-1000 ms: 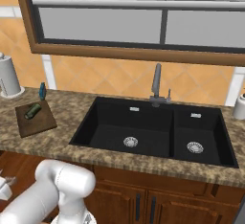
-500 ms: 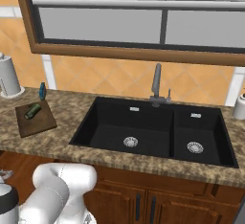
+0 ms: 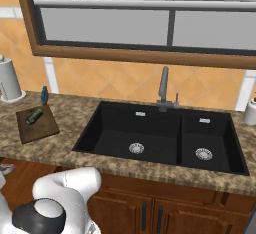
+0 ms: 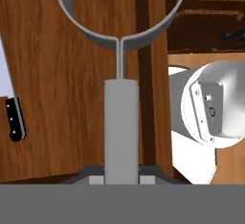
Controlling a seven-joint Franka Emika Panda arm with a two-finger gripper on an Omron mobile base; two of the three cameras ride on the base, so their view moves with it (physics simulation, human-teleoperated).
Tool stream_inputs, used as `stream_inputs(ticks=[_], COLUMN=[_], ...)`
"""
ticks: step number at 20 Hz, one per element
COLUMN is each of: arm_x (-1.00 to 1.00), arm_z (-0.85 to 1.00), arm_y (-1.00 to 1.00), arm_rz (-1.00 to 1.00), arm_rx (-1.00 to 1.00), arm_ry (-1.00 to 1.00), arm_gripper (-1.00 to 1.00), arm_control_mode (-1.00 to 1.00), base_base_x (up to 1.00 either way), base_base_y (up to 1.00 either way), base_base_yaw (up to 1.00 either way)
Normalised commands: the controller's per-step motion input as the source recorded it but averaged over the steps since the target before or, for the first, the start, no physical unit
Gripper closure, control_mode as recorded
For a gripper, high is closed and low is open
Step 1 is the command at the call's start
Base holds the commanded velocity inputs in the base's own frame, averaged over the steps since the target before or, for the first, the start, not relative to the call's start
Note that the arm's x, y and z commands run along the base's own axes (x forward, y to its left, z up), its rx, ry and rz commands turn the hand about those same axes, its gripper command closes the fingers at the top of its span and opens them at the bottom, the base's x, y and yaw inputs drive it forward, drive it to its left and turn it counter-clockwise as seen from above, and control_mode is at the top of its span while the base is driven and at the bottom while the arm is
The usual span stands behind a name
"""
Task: Place the appropriate cutting tool for cutting the cucumber skin on the cutting board.
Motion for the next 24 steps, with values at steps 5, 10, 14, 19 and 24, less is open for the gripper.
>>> stream_inputs(ticks=[5, 10, 14, 19, 24], arm_x=[0.26, 0.54, 0.68, 1.00, 0.98], arm_z=[1.00, 1.00, 1.00, 0.55, -0.04], arm_y=[-0.66, -0.64, -0.46, -0.07, 0.07], arm_rz=[0.00, 0.00, -0.01, -0.02, 0.00], arm_rx=[0.00, 0.00, 0.00, 0.00, 0.00], arm_ry=[0.00, 0.00, 0.00, 0.00, 0.04], arm_gripper=[1.00, 1.00, 1.00, 1.00, 1.00], arm_control_mode=[-1.00, -1.00, -1.00, -1.00, -1.00], base_base_x=[0.00, 0.00, 0.00, 0.00, 0.00], base_base_y=[0.00, 0.00, 0.00, 0.00, 0.00], base_base_yaw=[0.00, 0.00, 0.00, 0.00, 0.00])
